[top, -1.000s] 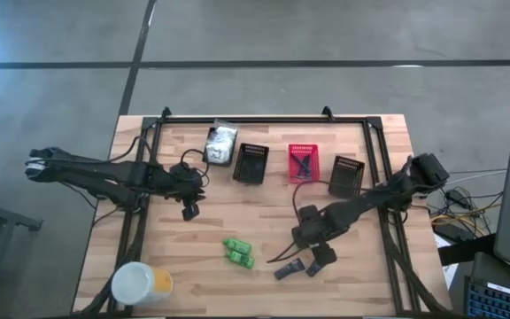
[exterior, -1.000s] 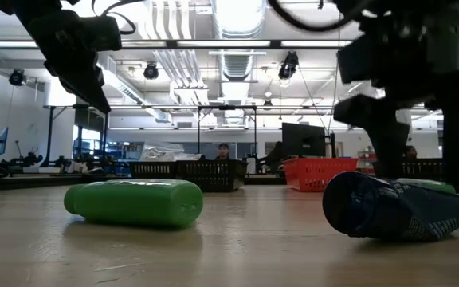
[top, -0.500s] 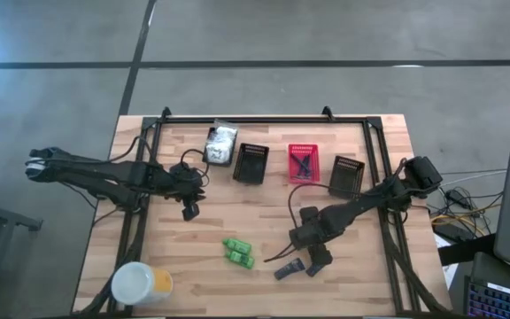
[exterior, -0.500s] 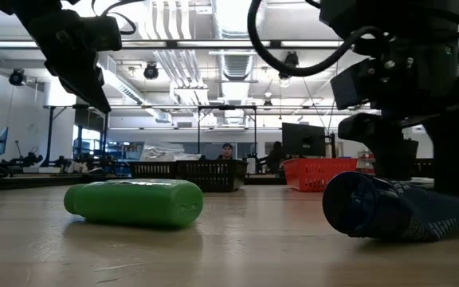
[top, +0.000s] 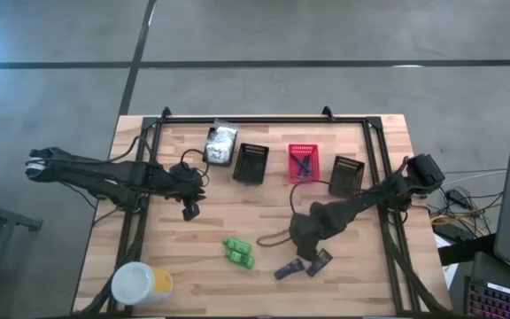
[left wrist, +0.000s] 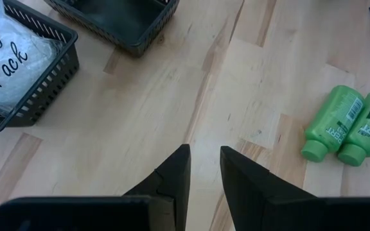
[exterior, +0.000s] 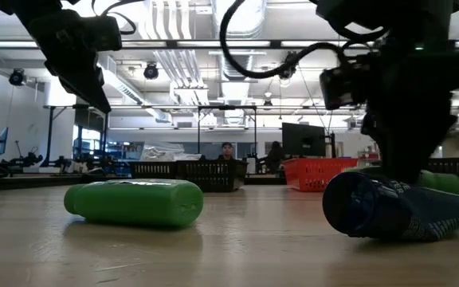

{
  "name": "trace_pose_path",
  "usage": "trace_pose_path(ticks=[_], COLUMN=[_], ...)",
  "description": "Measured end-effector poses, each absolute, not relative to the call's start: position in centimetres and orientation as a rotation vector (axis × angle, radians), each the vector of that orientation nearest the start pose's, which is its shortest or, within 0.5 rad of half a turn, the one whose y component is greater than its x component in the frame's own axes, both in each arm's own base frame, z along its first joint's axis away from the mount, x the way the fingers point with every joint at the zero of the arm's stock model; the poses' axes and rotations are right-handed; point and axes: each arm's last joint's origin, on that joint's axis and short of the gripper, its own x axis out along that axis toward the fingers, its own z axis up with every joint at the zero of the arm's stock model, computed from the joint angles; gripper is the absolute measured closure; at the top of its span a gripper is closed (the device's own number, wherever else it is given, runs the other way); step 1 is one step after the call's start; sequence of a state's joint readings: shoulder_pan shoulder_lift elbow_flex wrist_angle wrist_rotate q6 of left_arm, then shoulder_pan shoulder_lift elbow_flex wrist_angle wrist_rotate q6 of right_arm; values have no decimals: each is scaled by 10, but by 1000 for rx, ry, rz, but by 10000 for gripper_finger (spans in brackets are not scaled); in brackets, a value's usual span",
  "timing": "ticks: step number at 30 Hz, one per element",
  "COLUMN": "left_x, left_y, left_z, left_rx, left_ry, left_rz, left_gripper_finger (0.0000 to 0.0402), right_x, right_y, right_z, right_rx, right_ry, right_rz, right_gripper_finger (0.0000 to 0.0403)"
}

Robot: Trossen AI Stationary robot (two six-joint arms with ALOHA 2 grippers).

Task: Pick & Place Travel size toiletries
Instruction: Put the green shampoo into the right black bin

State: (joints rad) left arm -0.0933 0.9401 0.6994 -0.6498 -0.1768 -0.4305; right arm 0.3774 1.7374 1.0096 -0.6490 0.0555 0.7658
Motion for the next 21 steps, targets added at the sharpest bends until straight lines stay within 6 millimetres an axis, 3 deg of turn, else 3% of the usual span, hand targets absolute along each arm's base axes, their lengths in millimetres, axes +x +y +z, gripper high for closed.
trace_pose_path(ticks=[5, 10, 15, 21], left_x=[177, 177, 178, 182], left_y=[-11, -11, -12, -12], left_z=[242, 242, 243, 246], left_rx=[-283, -277, -269, -239], left_ry=[842, 842, 831, 791], left_rz=[264, 262, 254, 229], left_gripper_finger=[312, 312, 312, 312], right_x=[282, 267, 228, 167], right_y=[107, 97, 80, 54], right_z=[168, 202, 236, 263], right_rx=[584, 791, 1007, 1120], right_ry=[1227, 1043, 920, 863], right_rz=[-468, -674, -962, -1270], right_gripper_finger=[287, 297, 296, 296])
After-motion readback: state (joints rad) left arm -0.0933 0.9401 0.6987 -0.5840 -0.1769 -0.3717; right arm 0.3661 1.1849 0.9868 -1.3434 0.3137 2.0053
